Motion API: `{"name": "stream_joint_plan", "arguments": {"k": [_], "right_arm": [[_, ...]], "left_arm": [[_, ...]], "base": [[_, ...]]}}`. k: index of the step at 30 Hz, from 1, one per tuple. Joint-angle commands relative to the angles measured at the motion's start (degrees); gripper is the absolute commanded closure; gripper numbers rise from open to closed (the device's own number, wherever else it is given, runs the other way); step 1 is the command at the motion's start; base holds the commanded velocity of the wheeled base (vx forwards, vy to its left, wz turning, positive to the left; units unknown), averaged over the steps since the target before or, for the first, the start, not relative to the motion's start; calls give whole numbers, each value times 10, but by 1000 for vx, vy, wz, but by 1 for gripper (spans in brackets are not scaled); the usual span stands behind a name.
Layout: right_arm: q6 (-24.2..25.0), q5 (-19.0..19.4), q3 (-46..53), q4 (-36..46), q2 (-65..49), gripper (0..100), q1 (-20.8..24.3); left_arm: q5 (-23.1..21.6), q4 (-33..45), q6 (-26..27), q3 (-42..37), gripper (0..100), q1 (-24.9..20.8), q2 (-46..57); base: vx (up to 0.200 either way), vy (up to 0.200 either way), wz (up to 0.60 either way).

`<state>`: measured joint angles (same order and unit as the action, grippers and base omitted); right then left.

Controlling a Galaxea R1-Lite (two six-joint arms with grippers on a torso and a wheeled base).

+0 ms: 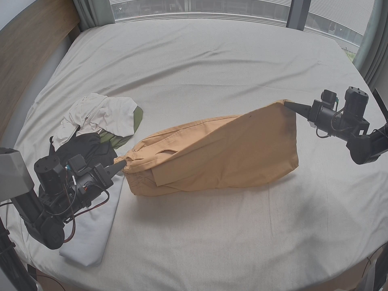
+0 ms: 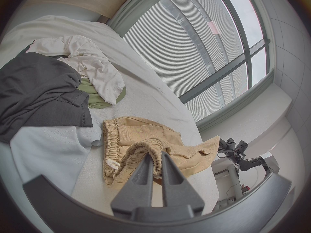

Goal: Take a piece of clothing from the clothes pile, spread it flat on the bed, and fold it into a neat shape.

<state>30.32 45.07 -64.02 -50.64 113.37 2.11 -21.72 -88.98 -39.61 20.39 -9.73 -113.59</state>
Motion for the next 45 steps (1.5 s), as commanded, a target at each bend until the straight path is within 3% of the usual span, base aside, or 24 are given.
{"name": "stream_joint_plan", "arguments": {"k": [1,16,45], "right_arm": [[-1,0,-21,6,19,100,4],[-1,-2,-95,38,72,100,9],[-3,-2,-137,38,115,100,5]], "left_arm": [[0,-1,0,1,100,1,-8],[33,-1,-13,43,100,6,-53],[41,-1,-30,99,100,1,-93]], "base": [[0,0,0],[0,0,0],[0,0,0]]}}
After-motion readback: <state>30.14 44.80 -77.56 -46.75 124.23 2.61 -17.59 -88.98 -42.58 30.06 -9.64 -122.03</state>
